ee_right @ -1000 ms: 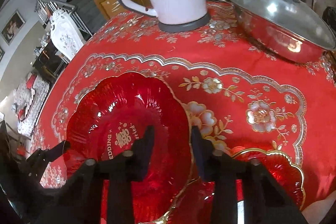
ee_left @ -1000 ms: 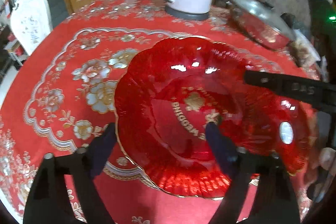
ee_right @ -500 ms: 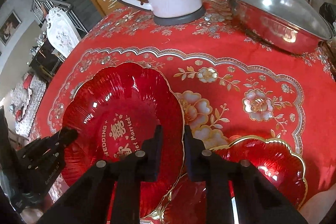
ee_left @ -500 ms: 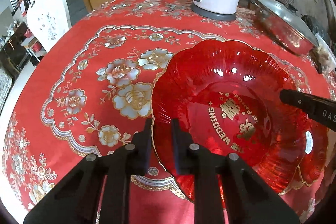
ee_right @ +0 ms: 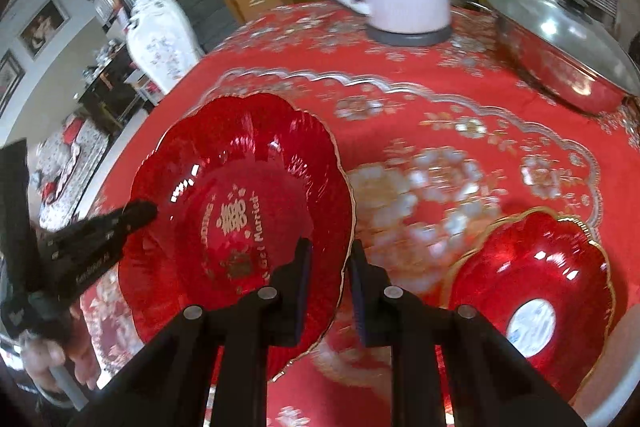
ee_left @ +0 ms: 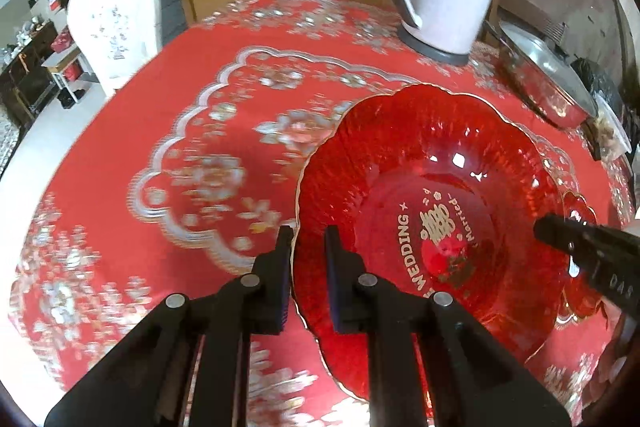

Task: Organize plates and bowls
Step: 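Carry the red 'WEDDING' plate away from the other dishes and release it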

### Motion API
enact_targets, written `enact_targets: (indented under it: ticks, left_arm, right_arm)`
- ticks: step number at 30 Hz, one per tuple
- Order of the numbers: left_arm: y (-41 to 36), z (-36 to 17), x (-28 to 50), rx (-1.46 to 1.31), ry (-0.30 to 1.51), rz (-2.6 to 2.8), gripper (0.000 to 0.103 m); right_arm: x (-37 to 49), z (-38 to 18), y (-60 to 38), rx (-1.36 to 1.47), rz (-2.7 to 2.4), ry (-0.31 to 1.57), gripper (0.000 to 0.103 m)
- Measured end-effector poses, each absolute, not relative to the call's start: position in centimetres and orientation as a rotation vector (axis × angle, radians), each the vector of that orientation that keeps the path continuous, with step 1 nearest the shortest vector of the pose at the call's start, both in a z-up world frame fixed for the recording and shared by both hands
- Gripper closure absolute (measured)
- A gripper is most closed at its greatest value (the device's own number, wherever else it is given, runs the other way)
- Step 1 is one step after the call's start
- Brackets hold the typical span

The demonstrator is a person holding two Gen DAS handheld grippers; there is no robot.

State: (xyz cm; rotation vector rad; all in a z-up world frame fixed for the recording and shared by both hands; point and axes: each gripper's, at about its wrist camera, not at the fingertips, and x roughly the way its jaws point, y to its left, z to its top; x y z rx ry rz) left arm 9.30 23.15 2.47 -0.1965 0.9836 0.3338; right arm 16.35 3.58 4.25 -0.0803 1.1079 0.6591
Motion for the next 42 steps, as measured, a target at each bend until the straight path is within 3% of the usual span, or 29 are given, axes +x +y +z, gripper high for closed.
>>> enact_targets:
  ticks: [13, 24, 27, 29, 30, 31, 38, 42]
  left_arm:
    - [28.4, 1.8, 2.8, -0.196, 1.001, 0.388, 0.089]
    - [28.9, -0.5, 1.8, -0.191, 0.994, 0.456, 0.083]
    - [28.3, -0.3, 1.6, -0.151, 0.966, 0.497, 0.077]
    - [27.8, 0.1, 1.4, -0.119, 0.95, 0.521, 0.062]
    - [27.5, 0.5, 1.3, -0.103, 0.934, 0.535, 0.047]
    - [27.4, 0.8, 1.0, -0.093, 0.912, 0.546, 0.042]
    - [25.9, 4.3, -0.6, -0.079, 0.796, 0.548, 0.04]
    - [23.2, 6.3, -1.3, -0.051, 0.752, 0.489, 0.032]
  right_arm:
    - [10.2, 1.6, 8.2, -0.116, 0.753, 1.19, 0.083]
    - [9.3, 0.7, 8.1, -0.058, 0.766, 1.191, 0.08]
    - [9.0, 1.0, 7.0, -0.044, 0.74, 1.155, 0.063]
    - [8.9, 1.2, 5.9, -0.012, 0.722, 1.144, 0.053]
    - [8.8, 1.2, 5.2, 0.013, 0.724, 1.141, 0.053]
    - [8.8, 1.3, 4.7, 0.028, 0.725, 1.14, 0.053]
    - [7.8, 2.8, 0.6, 0.093, 0.71, 1.09, 0.053]
    - [7.4, 3.6, -1.8, 0.127, 0.695, 1.066, 0.053]
